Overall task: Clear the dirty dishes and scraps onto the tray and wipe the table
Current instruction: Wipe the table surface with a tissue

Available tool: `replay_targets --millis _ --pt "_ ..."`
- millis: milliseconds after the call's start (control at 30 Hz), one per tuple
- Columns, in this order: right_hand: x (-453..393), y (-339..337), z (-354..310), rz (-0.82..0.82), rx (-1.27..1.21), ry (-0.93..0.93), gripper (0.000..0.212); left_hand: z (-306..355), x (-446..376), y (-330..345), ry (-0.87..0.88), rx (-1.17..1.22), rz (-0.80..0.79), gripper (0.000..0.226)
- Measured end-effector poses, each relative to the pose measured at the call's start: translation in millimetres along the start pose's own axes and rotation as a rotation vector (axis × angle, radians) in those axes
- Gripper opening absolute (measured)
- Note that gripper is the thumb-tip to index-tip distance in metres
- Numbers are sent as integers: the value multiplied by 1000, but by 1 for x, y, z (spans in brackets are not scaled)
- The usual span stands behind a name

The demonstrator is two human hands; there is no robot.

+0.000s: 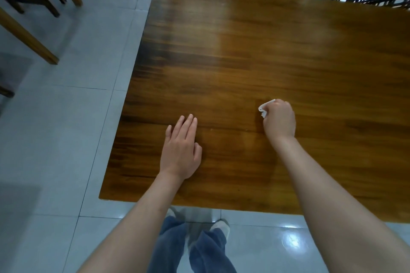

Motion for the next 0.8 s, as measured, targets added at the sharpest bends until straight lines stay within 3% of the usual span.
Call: replay_targets --millis 100,300,500,633,800 --pt "9 4 -4 3 -33 66 30 0 0 0 -8 1 -2 57" --pt "55 3 -14 3 -58 12 32 2 0 -2 -13 17 -8 56" --pt "120 4 -52 -19 -191 -200 23 1 0 -1 -22 -18 -9 55" --pt "114 -1 -39 -72 -152 -396 20 2 -1 -1 -22 -8 -11 55" --pt "67 -8 6 11 -87 -118 29 0 -1 -1 -7 -2 -6 56"
Point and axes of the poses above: each hand's wrist, its own x-axis away from the middle knuckle, its own y-axis out of the palm, z = x × y, the point moved 1 cm from there along -x, towards the middle knuckle, and after that the axes turned 3 degrees about x, right-handed, at the moved point
